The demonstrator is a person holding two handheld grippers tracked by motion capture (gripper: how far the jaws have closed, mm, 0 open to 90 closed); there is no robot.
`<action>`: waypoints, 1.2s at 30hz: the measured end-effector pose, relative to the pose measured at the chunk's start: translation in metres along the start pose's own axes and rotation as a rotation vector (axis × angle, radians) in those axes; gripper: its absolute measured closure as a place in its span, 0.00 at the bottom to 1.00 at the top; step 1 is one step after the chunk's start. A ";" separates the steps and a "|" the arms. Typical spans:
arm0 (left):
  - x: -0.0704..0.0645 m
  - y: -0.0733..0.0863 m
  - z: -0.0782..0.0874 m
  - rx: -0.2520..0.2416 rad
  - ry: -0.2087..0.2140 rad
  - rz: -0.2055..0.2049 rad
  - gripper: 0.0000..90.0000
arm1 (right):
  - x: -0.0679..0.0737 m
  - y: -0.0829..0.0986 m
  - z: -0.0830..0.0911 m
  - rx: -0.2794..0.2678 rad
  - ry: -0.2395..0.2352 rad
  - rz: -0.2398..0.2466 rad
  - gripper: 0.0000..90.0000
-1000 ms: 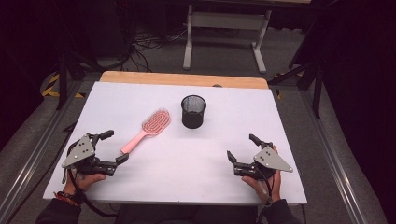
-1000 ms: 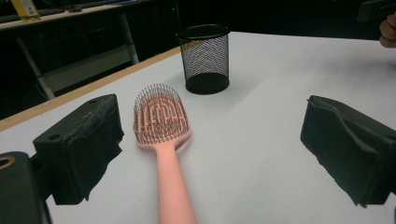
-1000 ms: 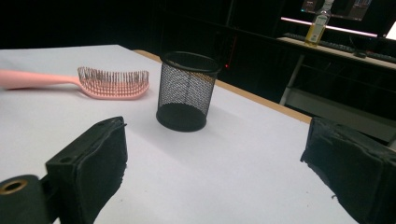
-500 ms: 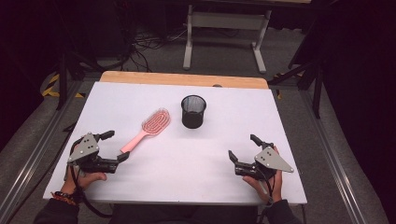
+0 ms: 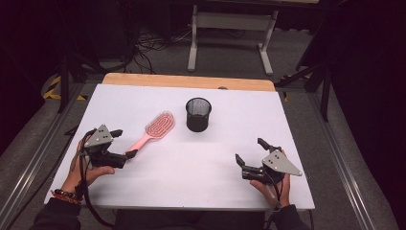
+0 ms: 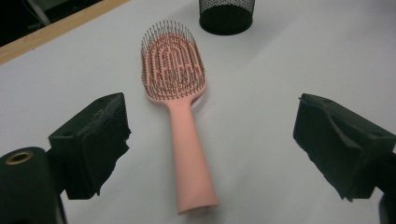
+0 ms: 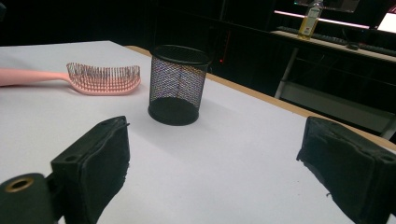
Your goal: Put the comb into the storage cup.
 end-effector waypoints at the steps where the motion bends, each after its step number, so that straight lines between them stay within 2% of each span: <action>1: 0.002 -0.001 -0.003 0.027 -0.001 0.003 0.13 | 0.000 0.001 0.000 0.006 0.000 0.004 0.10; 5: 0.004 -0.002 -0.008 0.065 -0.002 0.001 0.13 | 0.000 0.001 -0.001 0.011 -0.001 0.004 0.10; 8: 0.004 -0.002 -0.013 0.095 0.020 0.003 0.15 | 0.001 0.003 -0.002 0.017 -0.004 0.002 0.11; 12: 0.007 0.001 -0.026 0.194 0.017 0.001 0.16 | 0.002 0.007 -0.004 0.050 -0.008 0.012 0.12; 13: 0.007 0.001 -0.026 0.194 0.017 0.001 0.16 | 0.002 0.007 -0.004 0.050 -0.008 0.012 0.12; 14: 0.007 0.003 -0.029 0.227 0.015 -0.007 0.16 | 0.004 0.008 -0.005 0.053 -0.013 0.016 0.12; 17: 0.006 0.005 -0.038 0.282 0.026 -0.013 0.16 | 0.005 0.008 -0.006 0.060 -0.015 0.023 0.12; 18: 0.007 0.007 -0.043 0.311 0.022 -0.002 0.17 | 0.006 0.008 -0.006 0.060 -0.014 0.025 0.12; 20: 0.008 0.006 -0.046 0.319 0.013 0.000 0.17 | 0.006 0.009 -0.007 0.065 -0.012 0.029 0.12; 25: 0.014 0.004 -0.058 0.373 0.026 0.052 0.22 | 0.006 0.011 -0.008 0.075 -0.019 0.033 0.13; 27: 0.018 0.002 -0.064 0.410 0.013 0.055 0.23 | 0.006 0.011 -0.008 0.079 -0.017 0.036 0.13; 30: 0.019 -0.001 -0.071 0.467 0.017 0.052 0.27 | 0.007 0.013 -0.009 0.089 -0.021 0.045 0.13; 33: 0.022 0.000 -0.080 0.573 0.012 0.056 0.35 | 0.007 0.015 -0.010 0.103 -0.009 0.055 0.14; 34: 0.022 0.000 -0.080 0.573 0.012 0.056 0.38 | 0.007 0.015 -0.010 0.103 -0.009 0.055 0.14; 35: 0.024 0.000 -0.082 0.596 0.017 0.051 0.38 | 0.007 0.015 -0.010 0.107 -0.007 0.061 0.14; 36: 0.024 0.002 -0.084 0.618 0.024 0.065 0.41 | 0.007 0.016 -0.010 0.111 -0.010 0.064 0.14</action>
Point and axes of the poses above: each handheld gripper's, and its own axes: z roughly backward along the jaws, y roughly out of its underside, x roughly to its left, the point moved 9 cm from there along -z, roughly forward along the jaws, and after that the axes turned 4 degrees about z, right-handed, at the moved point
